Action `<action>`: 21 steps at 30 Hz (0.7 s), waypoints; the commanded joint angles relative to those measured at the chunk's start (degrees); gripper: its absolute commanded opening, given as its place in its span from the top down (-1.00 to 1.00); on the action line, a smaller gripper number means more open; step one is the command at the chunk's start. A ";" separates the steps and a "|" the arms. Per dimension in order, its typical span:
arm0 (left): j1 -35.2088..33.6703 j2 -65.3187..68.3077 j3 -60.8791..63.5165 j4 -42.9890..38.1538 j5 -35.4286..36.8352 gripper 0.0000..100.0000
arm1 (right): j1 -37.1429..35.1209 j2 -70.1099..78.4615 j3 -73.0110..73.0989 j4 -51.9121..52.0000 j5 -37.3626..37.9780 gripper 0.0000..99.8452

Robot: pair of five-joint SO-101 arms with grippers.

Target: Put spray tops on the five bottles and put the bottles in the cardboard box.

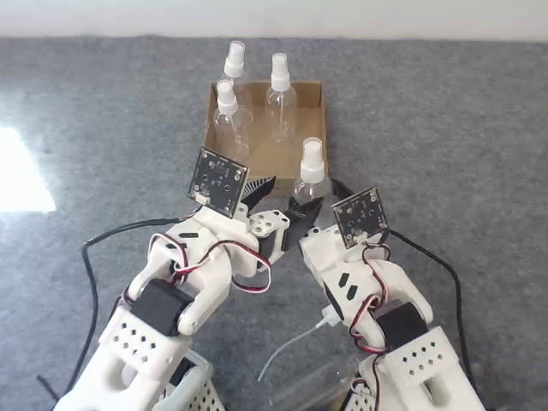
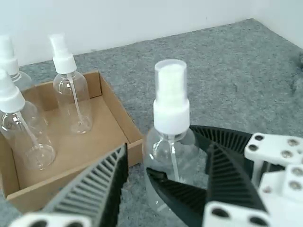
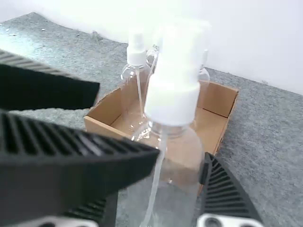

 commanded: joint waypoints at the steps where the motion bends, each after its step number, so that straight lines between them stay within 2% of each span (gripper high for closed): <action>1: -0.09 -1.14 -3.38 0.09 -0.53 0.64 | 1.10 -1.98 -3.96 -0.31 -2.11 0.72; 5: -2.02 -1.14 -3.47 -0.18 -0.26 0.70 | 1.10 -1.54 -3.96 -0.31 -2.64 0.72; 9: -7.21 -1.14 -3.56 -2.11 0.00 0.76 | 1.10 -1.45 -3.96 -0.31 -2.64 0.72; 15: -13.89 -1.14 -6.73 -0.35 0.09 0.94 | 1.10 -1.45 -3.96 -0.31 -2.64 0.72; 21: -25.76 -1.14 -7.69 -2.64 7.74 0.97 | 3.30 -1.36 -3.96 -2.42 -2.64 0.72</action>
